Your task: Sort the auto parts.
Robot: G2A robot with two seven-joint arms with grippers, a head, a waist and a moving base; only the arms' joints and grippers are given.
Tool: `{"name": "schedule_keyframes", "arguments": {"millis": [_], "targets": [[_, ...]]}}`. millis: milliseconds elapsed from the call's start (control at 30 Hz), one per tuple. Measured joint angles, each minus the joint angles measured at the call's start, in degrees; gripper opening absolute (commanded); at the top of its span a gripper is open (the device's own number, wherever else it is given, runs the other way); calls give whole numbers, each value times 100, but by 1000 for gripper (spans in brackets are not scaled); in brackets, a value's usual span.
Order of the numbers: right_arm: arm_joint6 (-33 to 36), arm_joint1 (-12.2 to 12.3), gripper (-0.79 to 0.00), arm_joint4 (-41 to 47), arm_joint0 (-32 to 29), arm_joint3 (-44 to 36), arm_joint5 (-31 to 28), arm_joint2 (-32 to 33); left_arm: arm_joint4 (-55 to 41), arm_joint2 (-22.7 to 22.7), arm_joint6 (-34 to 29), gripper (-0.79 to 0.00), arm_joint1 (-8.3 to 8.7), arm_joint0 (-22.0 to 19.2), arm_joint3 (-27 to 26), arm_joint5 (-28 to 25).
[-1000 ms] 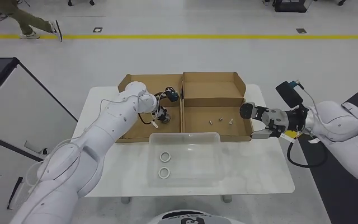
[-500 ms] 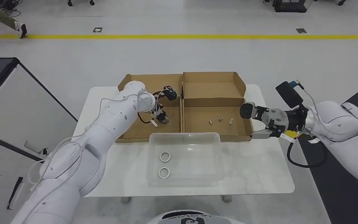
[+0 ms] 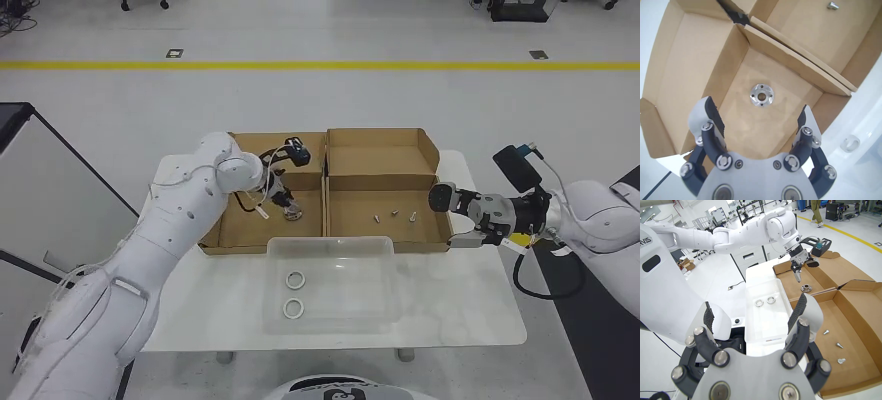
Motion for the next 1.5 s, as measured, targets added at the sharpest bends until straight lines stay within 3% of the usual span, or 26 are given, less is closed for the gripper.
{"name": "schedule_keyframes", "arguments": {"millis": [200,333,467,633,1200,1367,1500], "targets": [[0,0,0,0,0,0,0,0,-122,-1194,-634,0,651,1366,-2395,29],[0,0,0,0,0,0,0,0,-292,-1482,-669,0,948,1936,-3384,72],[0,0,0,0,0,0,0,0,-514,-1380,-608,0,1203,2161,-3913,10],[0,0,0,0,0,0,0,0,-864,-996,-576,0,1476,2139,-4192,-21],[0,0,0,0,0,0,0,0,-697,-860,-588,0,1495,2124,-4279,22],[0,0,0,0,0,0,0,0,-269,-219,-1130,0,1496,1781,-4598,527],[0,0,0,0,0,0,0,0,-452,558,-1411,0,1504,1197,-4707,811]]}}
